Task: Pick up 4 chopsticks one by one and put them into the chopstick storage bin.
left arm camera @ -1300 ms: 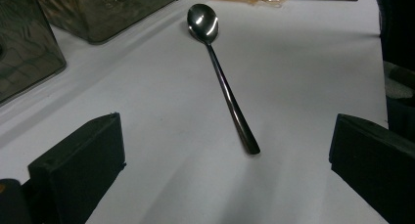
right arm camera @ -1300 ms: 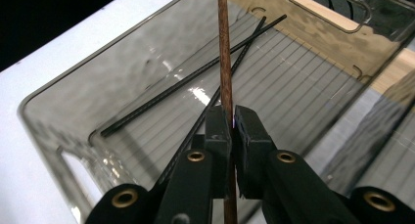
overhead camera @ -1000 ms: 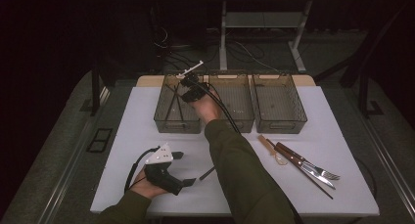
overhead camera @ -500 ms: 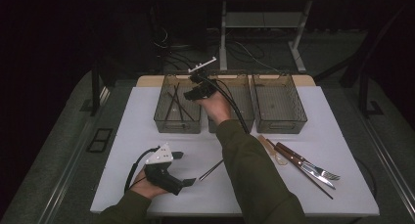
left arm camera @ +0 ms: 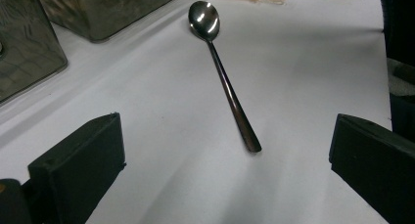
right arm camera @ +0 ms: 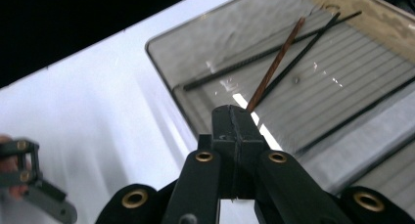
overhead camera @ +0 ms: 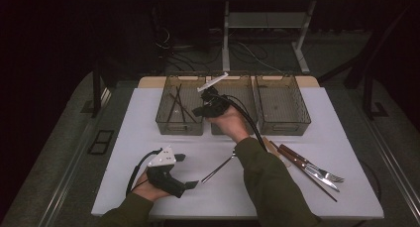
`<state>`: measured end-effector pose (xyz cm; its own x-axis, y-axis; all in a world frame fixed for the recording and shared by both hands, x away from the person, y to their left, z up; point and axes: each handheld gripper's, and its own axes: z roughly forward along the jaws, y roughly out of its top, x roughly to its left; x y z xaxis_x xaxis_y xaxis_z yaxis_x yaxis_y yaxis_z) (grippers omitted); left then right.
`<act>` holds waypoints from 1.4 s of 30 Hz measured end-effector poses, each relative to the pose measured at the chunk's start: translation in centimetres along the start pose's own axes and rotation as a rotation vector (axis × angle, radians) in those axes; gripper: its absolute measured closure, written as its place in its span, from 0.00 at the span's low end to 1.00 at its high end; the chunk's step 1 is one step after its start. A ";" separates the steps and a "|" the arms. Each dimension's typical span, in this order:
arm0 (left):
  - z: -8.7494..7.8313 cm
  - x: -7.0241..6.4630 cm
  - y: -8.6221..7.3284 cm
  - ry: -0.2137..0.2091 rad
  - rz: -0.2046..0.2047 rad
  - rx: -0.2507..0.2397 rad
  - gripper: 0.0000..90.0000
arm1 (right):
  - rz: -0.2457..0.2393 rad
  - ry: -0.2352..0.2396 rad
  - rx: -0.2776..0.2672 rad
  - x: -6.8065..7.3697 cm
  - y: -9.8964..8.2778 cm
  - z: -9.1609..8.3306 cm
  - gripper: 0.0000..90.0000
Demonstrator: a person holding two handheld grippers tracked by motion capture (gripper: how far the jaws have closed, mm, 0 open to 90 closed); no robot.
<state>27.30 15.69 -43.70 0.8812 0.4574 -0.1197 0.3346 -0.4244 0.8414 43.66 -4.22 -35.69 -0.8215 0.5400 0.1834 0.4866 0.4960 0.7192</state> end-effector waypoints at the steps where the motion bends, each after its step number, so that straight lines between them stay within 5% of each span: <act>1: 0.0 0.0 0.0 0.000 0.000 0.001 0.00 | 0.000 0.005 0.002 0.0 -0.2 0.0 1.00; 8: 0.1 0.0 0.0 0.001 -0.002 0.001 0.00 | -0.022 0.036 0.031 0.7 -1.1 0.4 1.00; 13: 0.0 0.0 0.0 0.001 0.002 0.003 0.00 | -0.012 -0.007 0.029 0.3 -1.1 0.9 1.00; 23: 0.1 0.0 0.0 0.001 -0.003 -0.004 0.00 | -0.009 -0.005 0.009 0.0 -1.3 0.0 1.00; 42: -0.1 0.1 -0.1 0.010 -0.008 0.000 0.00 | -0.043 -0.002 -0.065 -0.3 -5.6 -6.1 0.61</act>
<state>27.27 15.87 -43.75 0.8751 0.4683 -0.1217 0.3418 -0.4203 0.8406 39.37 -11.34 -35.67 -0.8407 0.5204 0.1497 0.4302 0.4740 0.7683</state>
